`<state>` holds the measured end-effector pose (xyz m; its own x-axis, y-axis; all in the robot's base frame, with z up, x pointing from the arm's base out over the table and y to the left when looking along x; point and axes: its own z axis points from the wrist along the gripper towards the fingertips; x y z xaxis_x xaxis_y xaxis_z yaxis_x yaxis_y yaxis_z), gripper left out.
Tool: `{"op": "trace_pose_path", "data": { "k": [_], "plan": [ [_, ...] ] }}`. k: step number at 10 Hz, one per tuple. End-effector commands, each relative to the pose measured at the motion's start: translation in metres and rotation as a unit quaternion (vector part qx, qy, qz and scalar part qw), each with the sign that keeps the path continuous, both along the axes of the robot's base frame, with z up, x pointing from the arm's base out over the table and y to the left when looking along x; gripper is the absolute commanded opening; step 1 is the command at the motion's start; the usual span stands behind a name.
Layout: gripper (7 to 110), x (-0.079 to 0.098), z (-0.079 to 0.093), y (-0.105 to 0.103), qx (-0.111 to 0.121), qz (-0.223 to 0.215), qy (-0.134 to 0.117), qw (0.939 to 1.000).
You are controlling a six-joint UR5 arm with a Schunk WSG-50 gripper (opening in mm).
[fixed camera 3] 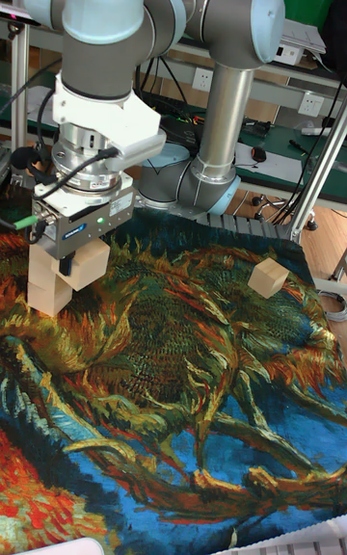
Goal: Stack the blocks in a vertical line of five
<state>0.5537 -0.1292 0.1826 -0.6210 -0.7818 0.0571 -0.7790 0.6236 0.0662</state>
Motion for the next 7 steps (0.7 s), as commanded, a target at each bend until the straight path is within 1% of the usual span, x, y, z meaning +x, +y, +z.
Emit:
{"op": "trace_pose_path", "data": {
  "k": [1, 2, 3, 4, 5, 6, 7],
  "plan": [
    [7, 0.012, 0.000, 0.004, 0.017, -0.027, -0.034, 0.9989],
    [7, 0.022, 0.000, 0.012, 0.033, -0.039, -0.053, 0.9973],
    [7, 0.024, 0.001, 0.024, 0.057, -0.050, -0.055, 0.9956],
    [7, 0.021, 0.002, 0.032, 0.072, -0.034, -0.049, 0.9956],
    [7, 0.018, 0.004, 0.040, 0.088, -0.036, -0.042, 0.9946],
    [7, 0.015, 0.003, 0.034, 0.077, -0.036, -0.038, 0.9957],
    [7, 0.015, 0.002, 0.028, 0.064, -0.024, -0.037, 0.9970]
  ]
}}
